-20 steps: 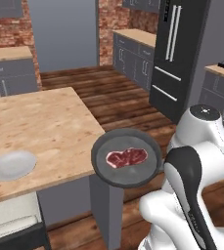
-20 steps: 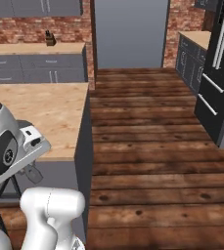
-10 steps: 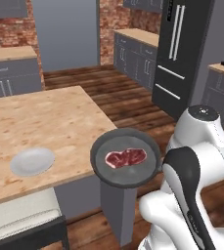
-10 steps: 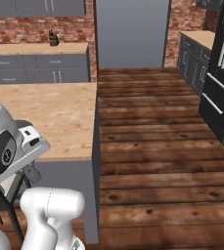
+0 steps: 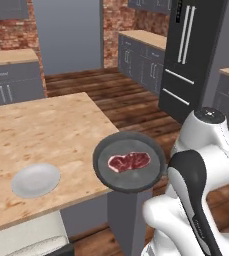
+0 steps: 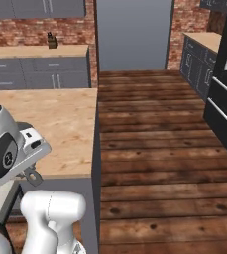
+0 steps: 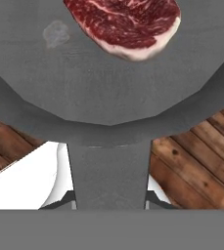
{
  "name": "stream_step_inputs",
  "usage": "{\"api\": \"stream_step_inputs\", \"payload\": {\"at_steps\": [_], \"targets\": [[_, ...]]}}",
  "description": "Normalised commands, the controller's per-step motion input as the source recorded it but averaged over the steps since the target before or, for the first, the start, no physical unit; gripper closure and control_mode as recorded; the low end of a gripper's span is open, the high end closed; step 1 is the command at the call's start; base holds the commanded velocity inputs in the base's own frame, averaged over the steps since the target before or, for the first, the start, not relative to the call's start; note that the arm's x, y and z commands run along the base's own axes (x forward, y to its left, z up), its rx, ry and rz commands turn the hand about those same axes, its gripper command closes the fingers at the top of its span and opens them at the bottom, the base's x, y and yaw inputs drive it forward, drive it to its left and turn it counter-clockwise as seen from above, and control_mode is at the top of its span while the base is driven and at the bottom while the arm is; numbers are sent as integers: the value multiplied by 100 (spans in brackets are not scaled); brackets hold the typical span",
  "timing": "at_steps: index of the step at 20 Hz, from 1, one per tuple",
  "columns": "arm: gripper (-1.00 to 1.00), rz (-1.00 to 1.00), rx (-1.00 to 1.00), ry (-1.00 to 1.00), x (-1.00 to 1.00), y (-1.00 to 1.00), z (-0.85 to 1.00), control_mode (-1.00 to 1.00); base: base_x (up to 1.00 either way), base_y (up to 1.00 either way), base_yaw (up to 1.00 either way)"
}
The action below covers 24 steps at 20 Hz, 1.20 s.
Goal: Pick up the pan with the steak in it and place it on the dining table. Then place the steak on the plate.
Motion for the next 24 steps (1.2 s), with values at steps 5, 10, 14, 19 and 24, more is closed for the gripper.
{"api": "stream_step_inputs", "payload": {"at_steps": [5,10,14,19,24], "targets": [[100,0,0,0,0,0,0,100,45,0,0],[100,0,0,0,8,0,0,-100,0,0,0],[100,0,-2,1,33,2,-5,-100,0,0,0],[100,-1,-1,4,59,2,-16,-100,0,0,0],[100,0,-1,4,59,6,-27,-100,0,0,0]]}}
